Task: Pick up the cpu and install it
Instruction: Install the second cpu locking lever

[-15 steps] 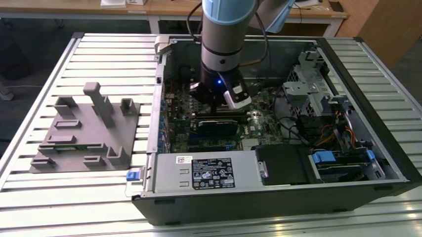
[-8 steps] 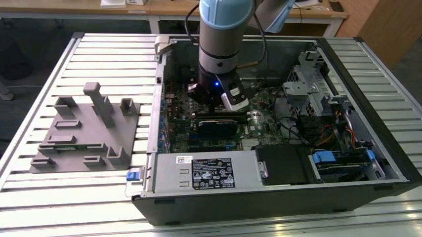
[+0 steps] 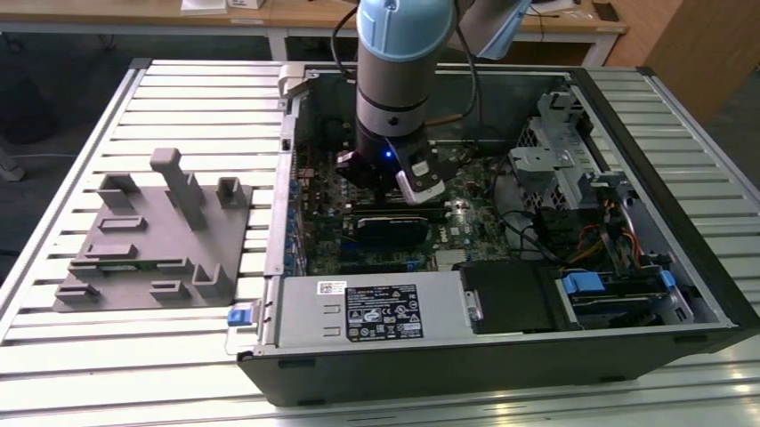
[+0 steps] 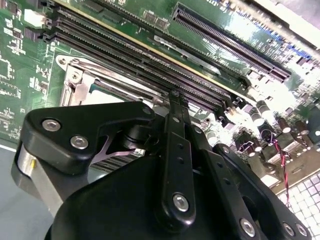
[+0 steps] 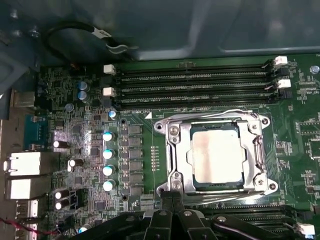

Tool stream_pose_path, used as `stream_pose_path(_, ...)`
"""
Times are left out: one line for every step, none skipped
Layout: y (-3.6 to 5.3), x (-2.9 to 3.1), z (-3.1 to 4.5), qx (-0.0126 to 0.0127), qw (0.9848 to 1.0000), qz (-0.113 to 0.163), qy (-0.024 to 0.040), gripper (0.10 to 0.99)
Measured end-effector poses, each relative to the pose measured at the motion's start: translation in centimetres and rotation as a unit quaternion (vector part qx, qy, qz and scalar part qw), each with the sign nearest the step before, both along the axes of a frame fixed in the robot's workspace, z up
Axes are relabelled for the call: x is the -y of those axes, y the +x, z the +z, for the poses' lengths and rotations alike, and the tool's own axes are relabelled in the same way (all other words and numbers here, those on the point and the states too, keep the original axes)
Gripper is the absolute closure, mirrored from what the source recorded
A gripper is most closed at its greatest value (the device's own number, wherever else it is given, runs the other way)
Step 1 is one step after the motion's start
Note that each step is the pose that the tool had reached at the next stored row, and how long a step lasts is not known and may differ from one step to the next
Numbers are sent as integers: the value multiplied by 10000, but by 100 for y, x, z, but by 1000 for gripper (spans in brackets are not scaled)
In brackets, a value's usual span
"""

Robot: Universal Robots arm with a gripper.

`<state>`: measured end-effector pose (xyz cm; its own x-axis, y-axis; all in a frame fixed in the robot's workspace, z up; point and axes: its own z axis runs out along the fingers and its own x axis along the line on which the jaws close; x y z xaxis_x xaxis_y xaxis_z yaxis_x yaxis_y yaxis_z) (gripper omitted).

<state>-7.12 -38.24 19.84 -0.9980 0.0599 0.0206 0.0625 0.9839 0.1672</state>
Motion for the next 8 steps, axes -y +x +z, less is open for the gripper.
stream_pose_path(-1,1,-3,-1,10000,0,16,980)
stream_pose_path(-2,1,-7,-1,10000,0,33,980)
stream_pose_path(-3,0,-12,0,10000,0,51,980)
stream_pose_path(-6,1,-19,1,10000,0,86,980)
stream_pose_path(-8,1,-22,1,9999,1,103,980)
stream_pose_path(-10,1,-26,1,9999,1,119,980)
stream_pose_path(-15,1,-28,1,9999,0,135,980)
stream_pose_path(-20,1,-30,1,9999,0,152,980)
